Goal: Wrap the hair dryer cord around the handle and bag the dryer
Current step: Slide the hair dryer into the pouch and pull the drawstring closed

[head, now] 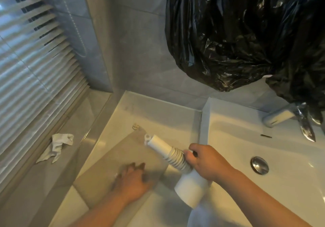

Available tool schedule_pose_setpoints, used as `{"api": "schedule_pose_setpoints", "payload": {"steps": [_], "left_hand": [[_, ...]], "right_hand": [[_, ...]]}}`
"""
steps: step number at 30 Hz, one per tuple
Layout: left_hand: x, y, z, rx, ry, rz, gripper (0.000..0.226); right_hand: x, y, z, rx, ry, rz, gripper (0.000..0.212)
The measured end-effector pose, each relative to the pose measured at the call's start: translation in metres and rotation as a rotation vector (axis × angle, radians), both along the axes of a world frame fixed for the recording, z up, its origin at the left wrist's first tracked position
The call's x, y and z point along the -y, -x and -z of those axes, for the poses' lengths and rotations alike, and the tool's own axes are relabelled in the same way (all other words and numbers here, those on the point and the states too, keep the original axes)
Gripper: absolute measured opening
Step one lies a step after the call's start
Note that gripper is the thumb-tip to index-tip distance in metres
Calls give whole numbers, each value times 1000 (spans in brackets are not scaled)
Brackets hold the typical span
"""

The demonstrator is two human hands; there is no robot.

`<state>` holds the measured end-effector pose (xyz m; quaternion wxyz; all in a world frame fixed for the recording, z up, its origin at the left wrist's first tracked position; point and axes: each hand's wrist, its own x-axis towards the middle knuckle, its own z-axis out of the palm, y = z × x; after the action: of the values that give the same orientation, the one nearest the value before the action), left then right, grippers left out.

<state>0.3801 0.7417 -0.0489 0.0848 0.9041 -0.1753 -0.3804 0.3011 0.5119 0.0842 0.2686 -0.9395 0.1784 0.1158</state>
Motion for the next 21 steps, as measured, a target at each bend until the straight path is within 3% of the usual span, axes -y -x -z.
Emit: {"api": "schedule_pose_setpoints", "payload": {"steps": [3,9,13,17,19,21], "left_hand": [[-16,12,15,72,-87,287,87],[-36,-32,17,236,-142,595,81],[-33,-47,18,344,-108,474,67],[2,-23,12,322,181,256,51],[27,-12,11,249,276,287,57],[45,-6,10,195,218,389,71]], "right_hand": [[2,-2,8,10,2,113,42],[3,-8,12,19,-2,233,46],[2,-6,12,-25,20,297,47],[-2,-1,12,-49,-13,356,50],[-4,3,10,-63,-33,379,50],[-4,6,8,-73,-30,384,49]]}}
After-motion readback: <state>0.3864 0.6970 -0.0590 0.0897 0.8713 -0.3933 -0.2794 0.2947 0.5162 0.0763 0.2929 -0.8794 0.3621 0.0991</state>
